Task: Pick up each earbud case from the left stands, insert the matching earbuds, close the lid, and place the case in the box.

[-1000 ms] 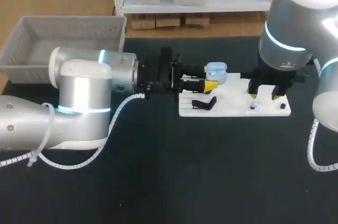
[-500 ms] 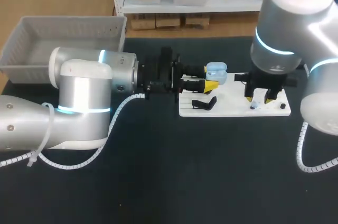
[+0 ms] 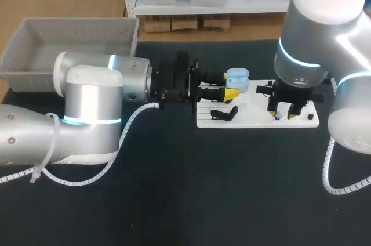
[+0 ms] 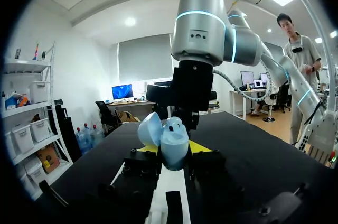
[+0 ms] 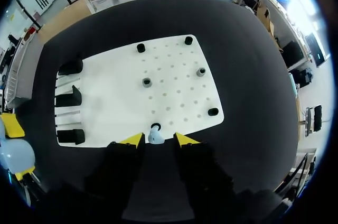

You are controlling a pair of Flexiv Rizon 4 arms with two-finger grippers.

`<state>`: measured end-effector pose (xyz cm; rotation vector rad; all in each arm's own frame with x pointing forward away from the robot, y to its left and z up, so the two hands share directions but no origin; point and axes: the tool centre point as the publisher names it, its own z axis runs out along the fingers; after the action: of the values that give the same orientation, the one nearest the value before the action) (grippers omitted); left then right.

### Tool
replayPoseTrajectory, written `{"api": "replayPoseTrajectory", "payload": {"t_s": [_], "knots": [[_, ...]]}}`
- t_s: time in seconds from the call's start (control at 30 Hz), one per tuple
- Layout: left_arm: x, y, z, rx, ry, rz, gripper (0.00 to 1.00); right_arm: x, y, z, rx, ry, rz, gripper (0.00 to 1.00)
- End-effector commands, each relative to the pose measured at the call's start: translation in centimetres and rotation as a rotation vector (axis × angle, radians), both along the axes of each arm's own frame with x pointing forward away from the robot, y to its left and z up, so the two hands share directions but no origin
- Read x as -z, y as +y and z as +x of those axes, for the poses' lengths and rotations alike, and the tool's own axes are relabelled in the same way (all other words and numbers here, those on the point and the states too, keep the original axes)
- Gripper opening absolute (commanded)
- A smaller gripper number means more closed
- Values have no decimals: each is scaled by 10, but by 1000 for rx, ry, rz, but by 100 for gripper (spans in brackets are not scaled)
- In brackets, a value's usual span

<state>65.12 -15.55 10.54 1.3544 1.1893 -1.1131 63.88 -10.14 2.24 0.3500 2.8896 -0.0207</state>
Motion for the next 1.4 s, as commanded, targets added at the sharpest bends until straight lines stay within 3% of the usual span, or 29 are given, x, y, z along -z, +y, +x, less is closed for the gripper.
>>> {"api": "replayPoseTrajectory", "payload": {"t_s": [0.03,1.0,1.17,1.4], "knots": [[1,0,-2,-7,-4,-4,0,3,0,0,6,-5,3,34],[1,0,-2,-7,-4,-4,0,13,3,7,16,9,1,27],[1,0,-2,-7,-4,-4,0,13,3,8,14,13,-1,0],[1,0,-2,-7,-4,-4,0,12,0,7,13,22,-2,0]]}}
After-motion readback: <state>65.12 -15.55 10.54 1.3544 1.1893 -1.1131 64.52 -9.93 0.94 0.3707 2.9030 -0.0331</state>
